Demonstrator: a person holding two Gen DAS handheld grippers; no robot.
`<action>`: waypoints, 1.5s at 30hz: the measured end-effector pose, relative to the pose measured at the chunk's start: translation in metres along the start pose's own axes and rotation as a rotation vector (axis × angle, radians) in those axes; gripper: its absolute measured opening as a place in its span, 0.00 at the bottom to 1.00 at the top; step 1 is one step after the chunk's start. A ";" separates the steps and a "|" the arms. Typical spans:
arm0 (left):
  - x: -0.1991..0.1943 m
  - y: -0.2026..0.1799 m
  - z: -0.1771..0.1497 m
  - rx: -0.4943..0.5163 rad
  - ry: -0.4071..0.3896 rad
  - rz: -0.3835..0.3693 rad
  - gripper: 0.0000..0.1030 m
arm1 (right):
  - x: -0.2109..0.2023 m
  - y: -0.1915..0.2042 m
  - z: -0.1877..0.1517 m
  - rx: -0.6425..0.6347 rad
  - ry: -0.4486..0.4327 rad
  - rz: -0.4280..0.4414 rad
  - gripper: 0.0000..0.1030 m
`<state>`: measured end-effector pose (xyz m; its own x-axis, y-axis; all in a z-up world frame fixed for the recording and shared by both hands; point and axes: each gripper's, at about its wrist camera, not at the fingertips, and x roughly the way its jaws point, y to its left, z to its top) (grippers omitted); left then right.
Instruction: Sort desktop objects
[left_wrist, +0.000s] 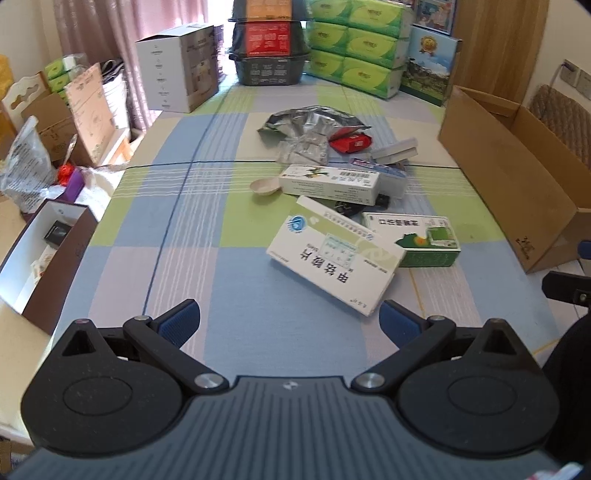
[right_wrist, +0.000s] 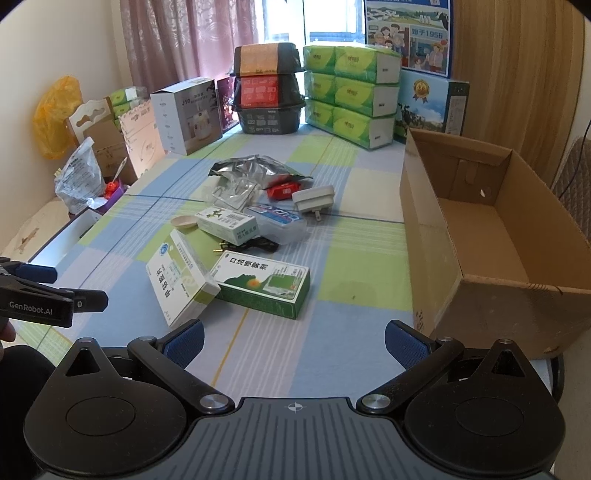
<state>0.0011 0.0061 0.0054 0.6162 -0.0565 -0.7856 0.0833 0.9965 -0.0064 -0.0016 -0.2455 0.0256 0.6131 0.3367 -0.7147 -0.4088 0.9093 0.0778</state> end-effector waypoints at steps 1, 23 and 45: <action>-0.001 0.000 0.002 0.023 -0.002 -0.020 0.99 | 0.000 -0.002 0.001 0.003 0.009 0.017 0.98; 0.081 -0.029 -0.010 1.481 -0.145 -0.172 0.98 | 0.085 0.037 0.021 -0.805 0.133 0.140 0.98; 0.139 -0.041 0.007 1.690 -0.015 -0.367 0.83 | 0.201 0.052 0.032 -1.045 0.298 0.244 0.98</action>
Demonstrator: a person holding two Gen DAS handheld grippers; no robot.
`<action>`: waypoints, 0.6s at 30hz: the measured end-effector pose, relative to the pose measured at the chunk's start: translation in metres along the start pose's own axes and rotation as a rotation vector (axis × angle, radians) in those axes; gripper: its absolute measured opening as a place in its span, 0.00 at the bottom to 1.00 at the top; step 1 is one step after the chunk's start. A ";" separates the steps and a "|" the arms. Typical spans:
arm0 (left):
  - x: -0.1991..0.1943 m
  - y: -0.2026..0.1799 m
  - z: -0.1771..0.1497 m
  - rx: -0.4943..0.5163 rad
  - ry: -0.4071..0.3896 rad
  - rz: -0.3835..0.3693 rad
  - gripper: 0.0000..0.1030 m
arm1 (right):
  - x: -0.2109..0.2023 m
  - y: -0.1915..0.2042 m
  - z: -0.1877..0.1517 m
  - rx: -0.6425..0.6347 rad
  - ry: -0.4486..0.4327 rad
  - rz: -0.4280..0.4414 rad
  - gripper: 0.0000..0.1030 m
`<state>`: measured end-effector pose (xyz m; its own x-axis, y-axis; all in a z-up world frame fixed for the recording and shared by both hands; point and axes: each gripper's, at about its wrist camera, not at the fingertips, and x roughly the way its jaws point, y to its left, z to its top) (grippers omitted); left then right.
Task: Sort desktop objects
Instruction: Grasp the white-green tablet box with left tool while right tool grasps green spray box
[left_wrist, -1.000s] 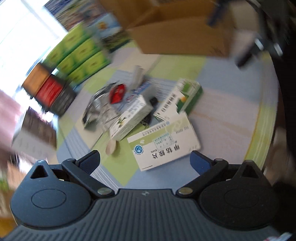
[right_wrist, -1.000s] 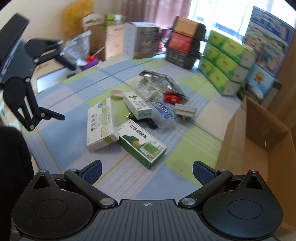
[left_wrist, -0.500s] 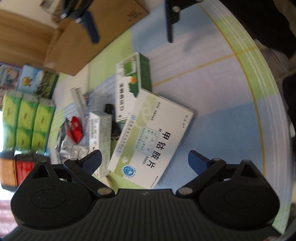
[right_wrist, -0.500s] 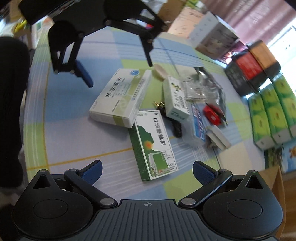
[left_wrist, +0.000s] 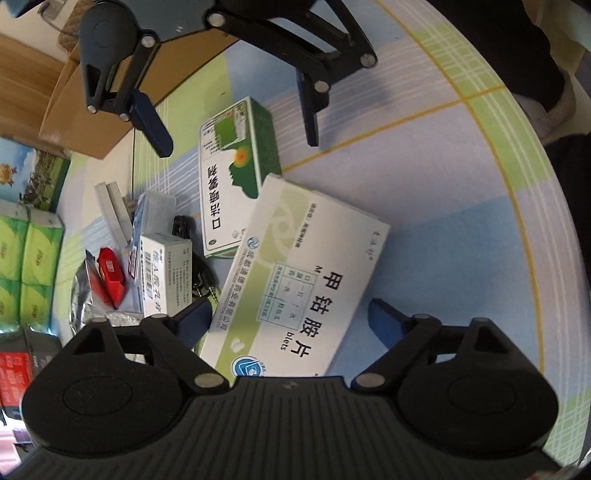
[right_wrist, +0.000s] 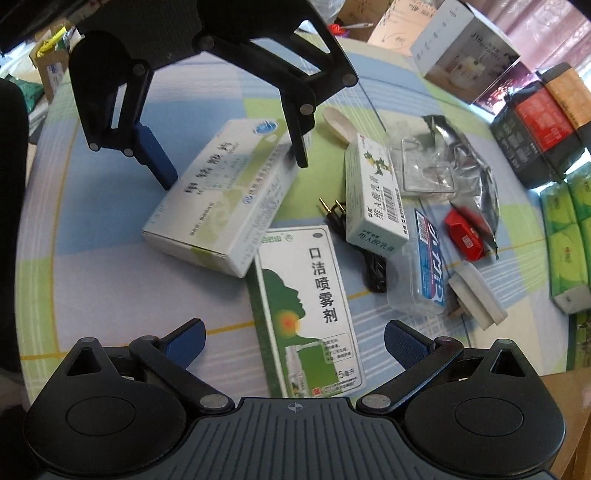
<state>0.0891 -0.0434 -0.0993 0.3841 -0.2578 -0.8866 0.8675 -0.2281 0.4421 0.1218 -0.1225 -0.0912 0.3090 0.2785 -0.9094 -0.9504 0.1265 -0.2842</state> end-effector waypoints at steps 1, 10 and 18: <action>0.000 0.004 -0.001 -0.027 -0.004 -0.013 0.82 | 0.003 -0.002 0.001 0.002 0.012 0.004 0.98; -0.004 0.026 -0.003 -0.388 0.057 -0.122 0.76 | 0.010 -0.017 -0.002 0.227 0.054 0.058 0.62; -0.002 0.029 -0.018 -0.881 0.108 -0.197 0.69 | -0.011 -0.023 -0.032 0.732 0.086 0.065 0.51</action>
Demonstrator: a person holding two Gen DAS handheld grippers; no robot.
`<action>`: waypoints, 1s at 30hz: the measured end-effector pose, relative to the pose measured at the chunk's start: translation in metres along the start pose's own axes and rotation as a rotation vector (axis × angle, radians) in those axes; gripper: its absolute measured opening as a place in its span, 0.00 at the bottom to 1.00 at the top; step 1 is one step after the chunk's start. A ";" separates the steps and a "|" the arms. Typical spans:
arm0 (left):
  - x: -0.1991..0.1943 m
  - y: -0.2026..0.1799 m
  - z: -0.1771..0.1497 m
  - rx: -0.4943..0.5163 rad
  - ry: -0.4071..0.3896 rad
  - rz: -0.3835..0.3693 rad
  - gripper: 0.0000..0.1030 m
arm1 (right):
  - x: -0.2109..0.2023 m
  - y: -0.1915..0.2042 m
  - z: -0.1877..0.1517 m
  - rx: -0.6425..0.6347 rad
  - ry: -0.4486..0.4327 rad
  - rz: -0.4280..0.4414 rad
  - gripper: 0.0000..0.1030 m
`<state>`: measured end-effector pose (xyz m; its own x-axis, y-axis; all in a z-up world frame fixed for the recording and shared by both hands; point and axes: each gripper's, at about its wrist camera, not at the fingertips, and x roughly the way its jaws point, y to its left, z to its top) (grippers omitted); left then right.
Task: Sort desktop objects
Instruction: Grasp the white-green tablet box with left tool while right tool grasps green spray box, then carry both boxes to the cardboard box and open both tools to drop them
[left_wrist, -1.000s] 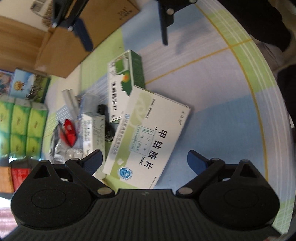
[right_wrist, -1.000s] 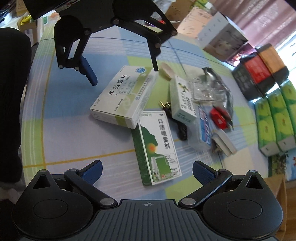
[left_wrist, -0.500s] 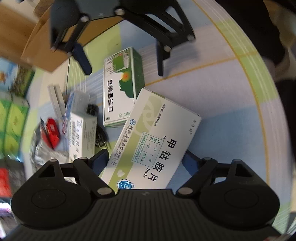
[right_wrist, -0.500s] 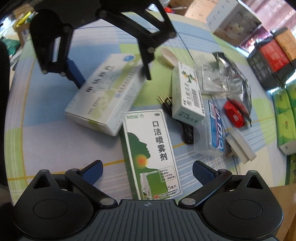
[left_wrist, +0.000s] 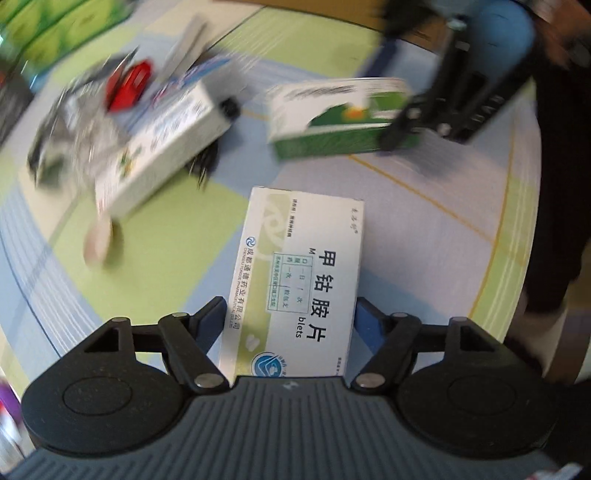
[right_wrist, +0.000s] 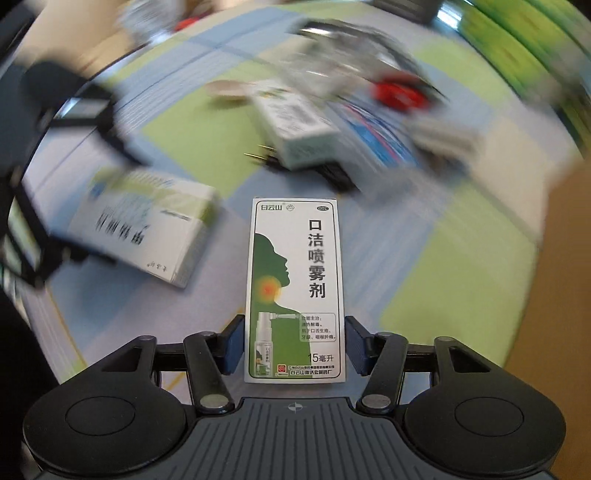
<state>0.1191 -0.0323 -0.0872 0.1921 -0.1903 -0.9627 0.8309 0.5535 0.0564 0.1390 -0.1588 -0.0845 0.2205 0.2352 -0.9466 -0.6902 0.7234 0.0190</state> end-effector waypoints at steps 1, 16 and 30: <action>-0.001 0.001 -0.003 -0.039 -0.005 0.002 0.69 | -0.003 -0.001 -0.005 0.054 -0.001 -0.007 0.51; 0.004 -0.002 -0.006 -0.169 -0.127 0.028 0.71 | -0.007 0.010 -0.025 0.202 -0.144 -0.016 0.64; -0.012 -0.014 0.000 -0.229 -0.140 0.080 0.68 | -0.014 0.012 -0.032 0.210 -0.186 -0.073 0.51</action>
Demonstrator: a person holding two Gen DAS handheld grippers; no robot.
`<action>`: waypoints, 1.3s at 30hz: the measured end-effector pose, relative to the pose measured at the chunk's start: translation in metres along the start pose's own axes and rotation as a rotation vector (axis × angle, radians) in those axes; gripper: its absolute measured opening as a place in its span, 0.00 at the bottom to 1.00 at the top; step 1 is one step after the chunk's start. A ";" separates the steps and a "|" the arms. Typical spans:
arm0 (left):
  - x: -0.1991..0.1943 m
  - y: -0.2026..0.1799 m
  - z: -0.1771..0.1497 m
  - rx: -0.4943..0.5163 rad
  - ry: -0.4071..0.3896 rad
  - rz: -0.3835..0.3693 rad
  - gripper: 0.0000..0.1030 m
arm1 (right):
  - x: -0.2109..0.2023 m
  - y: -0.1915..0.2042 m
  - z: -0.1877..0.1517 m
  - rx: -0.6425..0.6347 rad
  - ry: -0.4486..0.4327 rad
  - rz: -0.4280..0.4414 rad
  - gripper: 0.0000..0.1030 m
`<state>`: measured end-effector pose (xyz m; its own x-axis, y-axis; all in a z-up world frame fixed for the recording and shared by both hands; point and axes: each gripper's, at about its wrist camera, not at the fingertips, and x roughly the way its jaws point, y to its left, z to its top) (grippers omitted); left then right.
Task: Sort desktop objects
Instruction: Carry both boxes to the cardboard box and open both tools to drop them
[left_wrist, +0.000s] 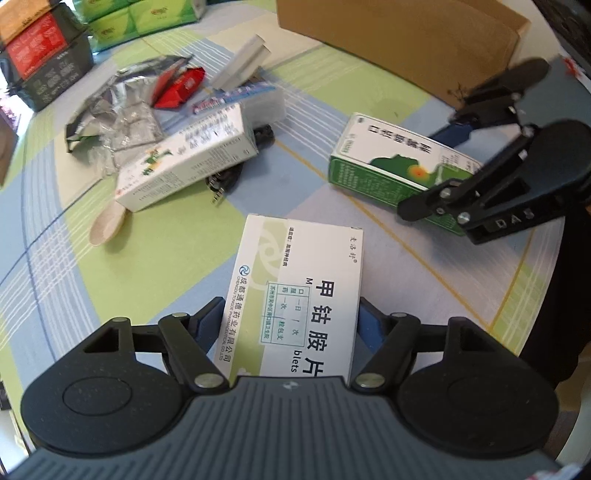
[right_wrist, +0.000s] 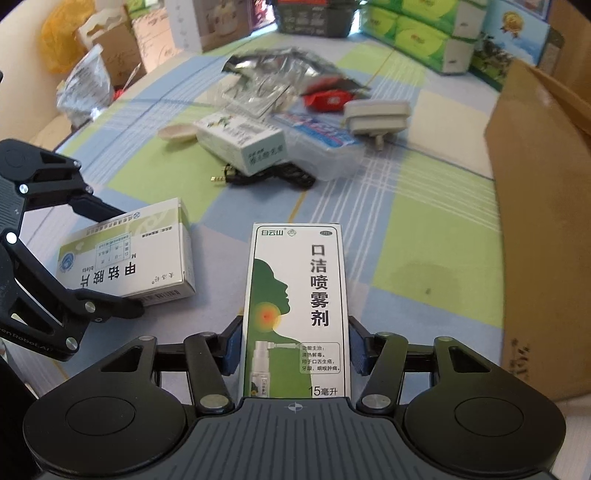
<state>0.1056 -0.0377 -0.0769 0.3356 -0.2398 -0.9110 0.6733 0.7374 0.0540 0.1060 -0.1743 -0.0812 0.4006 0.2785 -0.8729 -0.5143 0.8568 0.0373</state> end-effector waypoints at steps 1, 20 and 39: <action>-0.004 0.000 0.003 -0.023 -0.004 0.006 0.68 | -0.006 -0.001 0.000 0.010 -0.012 -0.001 0.51; -0.113 -0.078 0.152 -0.201 -0.214 0.030 0.68 | -0.184 -0.112 0.021 0.144 -0.273 -0.174 0.51; -0.035 -0.152 0.275 -0.254 -0.204 -0.099 0.68 | -0.179 -0.248 -0.009 0.287 -0.202 -0.238 0.51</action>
<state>0.1725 -0.3154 0.0596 0.4188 -0.4202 -0.8050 0.5320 0.8320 -0.1575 0.1550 -0.4408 0.0611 0.6381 0.1130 -0.7616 -0.1687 0.9856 0.0049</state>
